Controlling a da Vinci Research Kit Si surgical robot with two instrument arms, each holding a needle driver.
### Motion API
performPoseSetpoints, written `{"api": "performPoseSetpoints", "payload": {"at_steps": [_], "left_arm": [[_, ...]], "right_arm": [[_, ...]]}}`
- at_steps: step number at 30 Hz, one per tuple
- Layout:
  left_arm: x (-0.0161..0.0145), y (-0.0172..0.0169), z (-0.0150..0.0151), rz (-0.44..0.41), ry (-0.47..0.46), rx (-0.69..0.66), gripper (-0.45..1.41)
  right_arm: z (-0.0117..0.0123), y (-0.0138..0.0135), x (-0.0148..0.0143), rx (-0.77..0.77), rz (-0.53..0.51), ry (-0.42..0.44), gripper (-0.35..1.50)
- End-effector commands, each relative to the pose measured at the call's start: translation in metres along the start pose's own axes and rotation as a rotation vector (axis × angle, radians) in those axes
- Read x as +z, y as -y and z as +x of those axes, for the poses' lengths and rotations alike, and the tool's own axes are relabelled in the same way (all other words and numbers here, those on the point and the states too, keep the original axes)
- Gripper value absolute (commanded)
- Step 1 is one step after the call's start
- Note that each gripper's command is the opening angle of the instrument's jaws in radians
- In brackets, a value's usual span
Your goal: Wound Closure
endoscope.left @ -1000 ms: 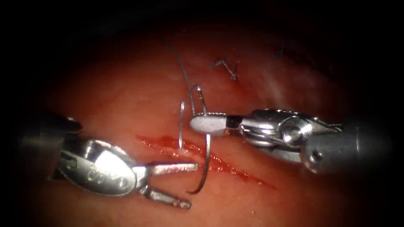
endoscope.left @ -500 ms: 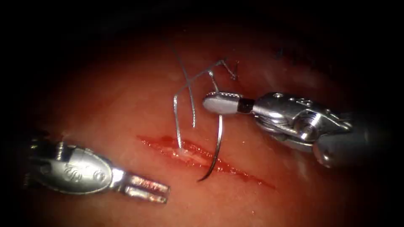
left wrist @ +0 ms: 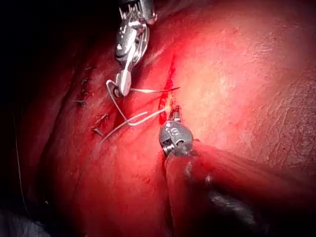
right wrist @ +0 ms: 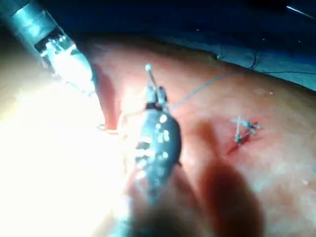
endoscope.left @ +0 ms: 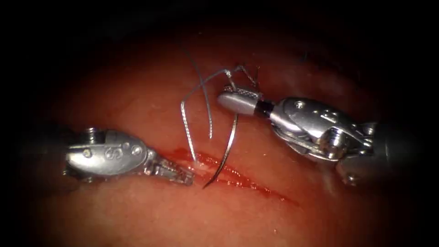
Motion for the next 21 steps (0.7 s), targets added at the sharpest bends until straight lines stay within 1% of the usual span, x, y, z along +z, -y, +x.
{"api": "performPoseSetpoints", "payload": {"at_steps": [1, 6, 9, 14, 21], "left_arm": [[0.0009, 0.0007, -0.0006, -0.001, 0.009, 0.005, -0.45], [0.0018, 0.0029, -0.0024, 0.009, 0.036, 0.003, -0.45], [0.0024, 0.0042, -0.0030, 0.015, 0.044, -0.002, -0.45], [0.0032, 0.0057, -0.0032, 0.023, 0.051, -0.004, -0.45], [0.0046, 0.0074, -0.0033, 0.009, 0.066, -0.001, -0.45]], "right_arm": [[0.0000, 0.0002, 0.0006, -0.017, 0.002, -0.002, -0.35], [0.0010, 0.0009, 0.0005, -0.101, 0.002, -0.006, -0.35], [0.0012, 0.0014, 0.0004, -0.159, 0.008, -0.006, -0.35], [0.0011, 0.0017, 0.0003, -0.214, 0.008, -0.004, -0.35], [0.0009, 0.0011, 0.0005, -0.298, 0.001, 0.001, -0.35]]}}
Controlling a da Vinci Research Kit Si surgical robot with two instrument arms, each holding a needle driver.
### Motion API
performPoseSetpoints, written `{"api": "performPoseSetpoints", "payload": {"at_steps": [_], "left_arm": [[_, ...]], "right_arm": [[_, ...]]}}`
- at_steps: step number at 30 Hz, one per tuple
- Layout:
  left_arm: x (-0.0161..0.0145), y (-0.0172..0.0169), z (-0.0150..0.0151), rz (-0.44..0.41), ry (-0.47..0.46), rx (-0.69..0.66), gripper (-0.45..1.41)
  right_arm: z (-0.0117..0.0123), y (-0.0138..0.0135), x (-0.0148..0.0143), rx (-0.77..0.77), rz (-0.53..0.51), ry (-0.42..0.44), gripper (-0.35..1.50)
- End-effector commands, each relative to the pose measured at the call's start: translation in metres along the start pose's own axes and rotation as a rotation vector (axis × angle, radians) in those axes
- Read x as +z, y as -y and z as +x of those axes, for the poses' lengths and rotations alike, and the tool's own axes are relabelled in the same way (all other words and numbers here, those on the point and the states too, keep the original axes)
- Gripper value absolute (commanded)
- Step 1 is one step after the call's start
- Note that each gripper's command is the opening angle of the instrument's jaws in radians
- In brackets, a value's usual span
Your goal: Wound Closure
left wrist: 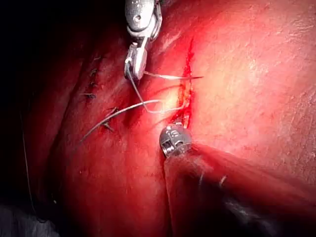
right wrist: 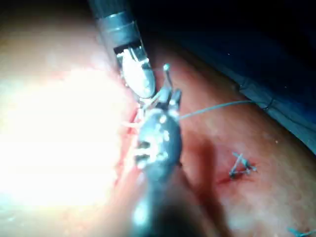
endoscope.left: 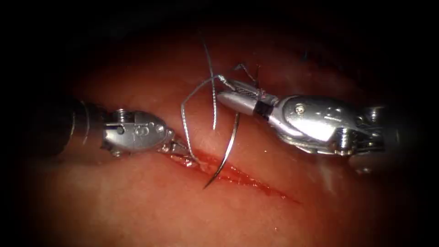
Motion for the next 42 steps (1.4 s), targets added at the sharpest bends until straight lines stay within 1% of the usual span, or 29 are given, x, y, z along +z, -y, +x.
{"api": "performPoseSetpoints", "payload": {"at_steps": [1, 7, 11, 12, 13, 14, 20, 28, 36, 42], "left_arm": [[0.0009, 0.0007, -0.0002, -0.003, 0.001, 0.005, -0.45], [0.0024, 0.0018, -0.0015, -0.017, 0.028, 0.004, -0.45], [0.0029, 0.0017, -0.0025, -0.024, 0.032, 0.010, -0.45], [0.0029, 0.0017, -0.0026, -0.025, 0.032, 0.011, -0.45], [0.0028, 0.0014, -0.0027, -0.027, 0.032, 0.013, -0.45], [0.0028, 0.0014, -0.0027, -0.027, 0.032, 0.013, -0.45], [0.0026, 0.0008, -0.0023, -0.031, 0.030, 0.009, -0.45], [0.0027, 0.0000, -0.0021, -0.034, 0.030, 0.009, -0.45], [0.0025, 0.0000, -0.0021, -0.036, 0.029, 0.010, -0.45], [0.0025, 0.0000, -0.0021, -0.036, 0.029, 0.010, -0.45]], "right_arm": [[-0.0004, -0.0002, 0.0009, -0.023, -0.001, 0.003, -0.35], [-0.0013, -0.0013, 0.0011, -0.066, -0.020, 0.022, -0.35], [-0.0026, -0.0019, 0.0013, -0.090, -0.040, 0.046, -0.35], [-0.0030, -0.0020, 0.0014, -0.100, -0.044, 0.054, -0.35], [-0.0038, -0.0021, 0.0017, -0.108, -0.055, 0.066, -0.35], [-0.0038, -0.0021, 0.0017, -0.108, -0.055, 0.066, -0.35], [-0.0056, -0.0020, 0.0028, -0.139, -0.074, 0.092, -0.35], [-0.0059, -0.0022, 0.0037, -0.147, -0.087, 0.099, -0.35], [-0.0066, -0.0003, 0.0038, -0.159, -0.085, 0.108, -0.35], [-0.0065, 0.0004, 0.0041, -0.158, -0.075, 0.106, -0.35]]}}
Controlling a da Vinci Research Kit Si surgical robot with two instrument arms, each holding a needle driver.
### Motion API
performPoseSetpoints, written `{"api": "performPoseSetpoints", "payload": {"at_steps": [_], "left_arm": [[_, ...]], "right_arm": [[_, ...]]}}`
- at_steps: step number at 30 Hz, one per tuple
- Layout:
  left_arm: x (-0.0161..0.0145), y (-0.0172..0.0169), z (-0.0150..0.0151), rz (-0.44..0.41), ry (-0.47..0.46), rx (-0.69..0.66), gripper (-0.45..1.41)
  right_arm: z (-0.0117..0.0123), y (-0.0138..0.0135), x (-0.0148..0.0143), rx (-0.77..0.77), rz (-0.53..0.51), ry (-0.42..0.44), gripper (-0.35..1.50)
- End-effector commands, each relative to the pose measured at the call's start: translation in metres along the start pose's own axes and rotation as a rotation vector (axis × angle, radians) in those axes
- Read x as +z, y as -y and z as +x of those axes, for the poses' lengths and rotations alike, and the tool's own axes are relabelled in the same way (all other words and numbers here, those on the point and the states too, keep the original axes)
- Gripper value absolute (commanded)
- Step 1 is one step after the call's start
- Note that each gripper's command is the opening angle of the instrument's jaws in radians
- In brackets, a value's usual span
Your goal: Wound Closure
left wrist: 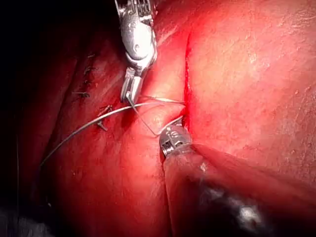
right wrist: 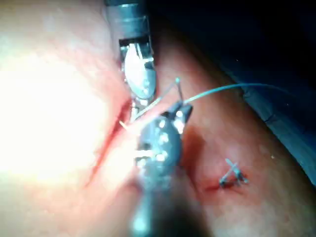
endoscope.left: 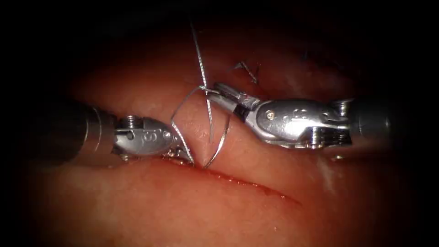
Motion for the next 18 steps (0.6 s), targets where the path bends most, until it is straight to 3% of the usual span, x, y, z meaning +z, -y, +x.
{"api": "performPoseSetpoints", "payload": {"at_steps": [1, 18], "left_arm": [[0.0007, 0.0004, -0.0001, 0.000, -0.001, 0.002, -0.45], [-0.0014, -0.0017, 0.0005, -0.006, -0.005, -0.001, -0.40]], "right_arm": [[0.0000, 0.0005, 0.0009, 0.000, 0.006, -0.003, -0.35], [0.0011, 0.0015, 0.0017, 0.007, 0.030, -0.025, -0.35]]}}
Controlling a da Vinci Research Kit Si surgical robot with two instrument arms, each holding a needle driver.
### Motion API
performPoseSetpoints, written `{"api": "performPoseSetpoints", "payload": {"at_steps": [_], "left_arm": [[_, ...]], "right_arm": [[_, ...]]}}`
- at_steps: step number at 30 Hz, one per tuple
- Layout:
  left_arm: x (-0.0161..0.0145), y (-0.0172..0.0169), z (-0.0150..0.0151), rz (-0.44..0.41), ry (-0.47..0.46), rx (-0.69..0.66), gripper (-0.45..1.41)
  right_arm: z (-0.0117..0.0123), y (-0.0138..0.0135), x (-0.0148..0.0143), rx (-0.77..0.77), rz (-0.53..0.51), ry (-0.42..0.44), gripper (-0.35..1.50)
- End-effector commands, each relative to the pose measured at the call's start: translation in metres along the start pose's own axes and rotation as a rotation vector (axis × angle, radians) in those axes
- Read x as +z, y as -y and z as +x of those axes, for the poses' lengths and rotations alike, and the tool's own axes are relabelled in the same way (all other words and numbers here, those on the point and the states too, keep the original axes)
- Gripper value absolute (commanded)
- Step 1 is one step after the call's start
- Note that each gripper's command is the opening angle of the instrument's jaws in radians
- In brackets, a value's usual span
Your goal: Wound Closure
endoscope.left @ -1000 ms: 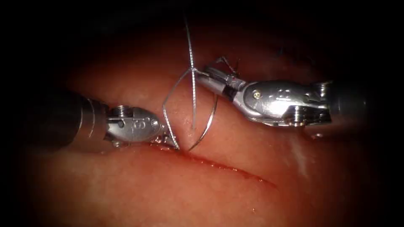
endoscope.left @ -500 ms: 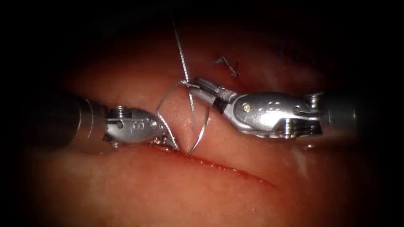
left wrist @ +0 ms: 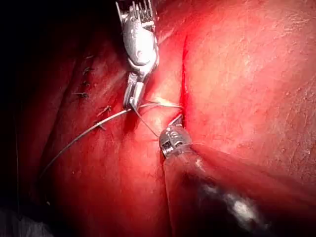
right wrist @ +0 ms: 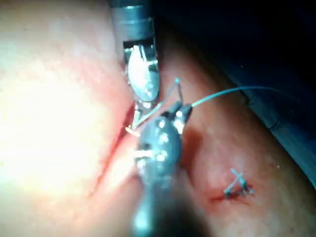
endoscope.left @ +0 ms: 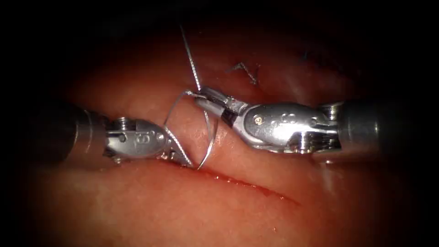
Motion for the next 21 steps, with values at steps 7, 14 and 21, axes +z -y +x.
{"api": "performPoseSetpoints", "payload": {"at_steps": [7, 14, 21], "left_arm": [[-0.0026, -0.0010, 0.0018, 0.034, -0.010, -0.002, -0.28], [-0.0049, -0.0030, 0.0032, 0.054, -0.014, 0.026, -0.28], [-0.0060, -0.0057, 0.0035, 0.070, -0.012, 0.050, -0.28]], "right_arm": [[0.0007, 0.0005, 0.0008, 0.024, 0.030, -0.039, -0.35], [0.0009, 0.0001, 0.0006, 0.044, 0.049, -0.054, -0.35], [0.0008, -0.0001, 0.0005, 0.062, 0.051, -0.061, -0.35]]}}
